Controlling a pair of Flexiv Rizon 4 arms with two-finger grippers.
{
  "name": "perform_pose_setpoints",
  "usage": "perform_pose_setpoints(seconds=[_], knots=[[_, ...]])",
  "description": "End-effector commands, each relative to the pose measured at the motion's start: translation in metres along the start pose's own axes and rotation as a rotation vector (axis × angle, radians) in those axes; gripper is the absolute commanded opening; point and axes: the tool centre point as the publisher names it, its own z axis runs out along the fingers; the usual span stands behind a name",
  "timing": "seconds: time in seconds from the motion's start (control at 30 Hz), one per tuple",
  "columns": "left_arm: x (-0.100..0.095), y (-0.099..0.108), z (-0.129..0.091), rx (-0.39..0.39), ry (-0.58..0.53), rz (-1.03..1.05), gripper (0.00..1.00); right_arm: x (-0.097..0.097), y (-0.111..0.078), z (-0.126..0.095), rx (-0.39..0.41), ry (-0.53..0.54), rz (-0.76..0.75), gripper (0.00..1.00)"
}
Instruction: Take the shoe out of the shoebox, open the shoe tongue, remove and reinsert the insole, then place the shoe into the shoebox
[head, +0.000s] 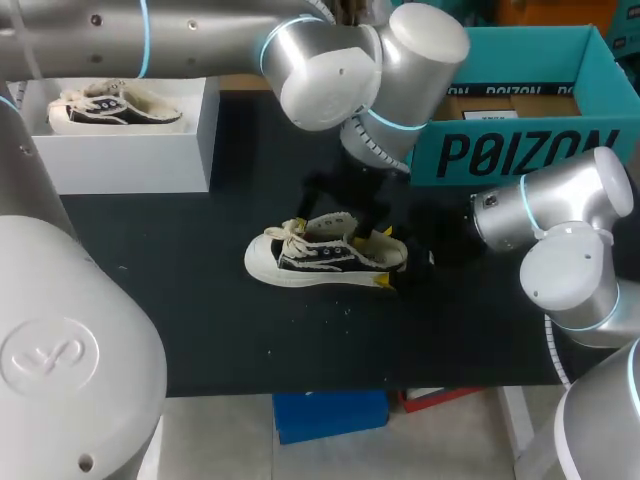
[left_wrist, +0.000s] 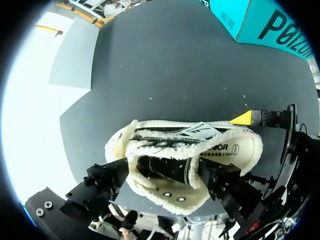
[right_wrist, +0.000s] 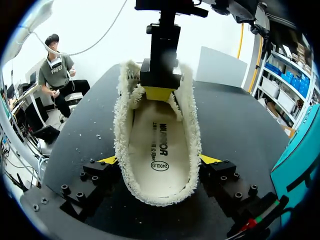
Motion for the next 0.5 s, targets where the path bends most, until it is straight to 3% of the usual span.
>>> perform_pose_setpoints(seconds=[0.03, 0.17, 0.2, 0.23, 0.3, 0.37, 0.43, 0.5], knots=[[0.008, -0.003, 0.000, -0.013, -0.066, 0.002, 0.82, 0.001, -0.004, 0.005, 0.001, -0.002, 0.000, 0.00], [0.009, 0.000, 0.001, -0.004, -0.084, 0.006, 0.78, 0.001, -0.004, 0.005, 0.001, -0.002, 0.000, 0.00], [0.009, 0.001, 0.002, -0.006, -0.082, 0.008, 0.71, 0.001, -0.004, 0.005, 0.001, -0.002, 0.000, 0.00], [0.009, 0.001, 0.003, -0.006, -0.087, 0.009, 0.48, 0.001, -0.004, 0.005, 0.001, -0.002, 0.000, 0.00], [0.008, 0.002, 0.005, -0.010, -0.086, 0.009, 0.42, 0.001, -0.004, 0.005, 0.001, -0.002, 0.000, 0.00], [0.009, 0.004, 0.005, -0.008, -0.091, 0.010, 0.26, 0.001, -0.004, 0.005, 0.001, -0.002, 0.000, 0.00], [0.011, 0.006, 0.005, -0.007, -0.096, 0.011, 0.17, 0.001, -0.004, 0.005, 0.001, -0.002, 0.000, 0.00], [0.012, 0.008, 0.006, -0.006, -0.102, 0.013, 0.12, 0.001, -0.004, 0.005, 0.001, -0.002, 0.000, 0.00]])
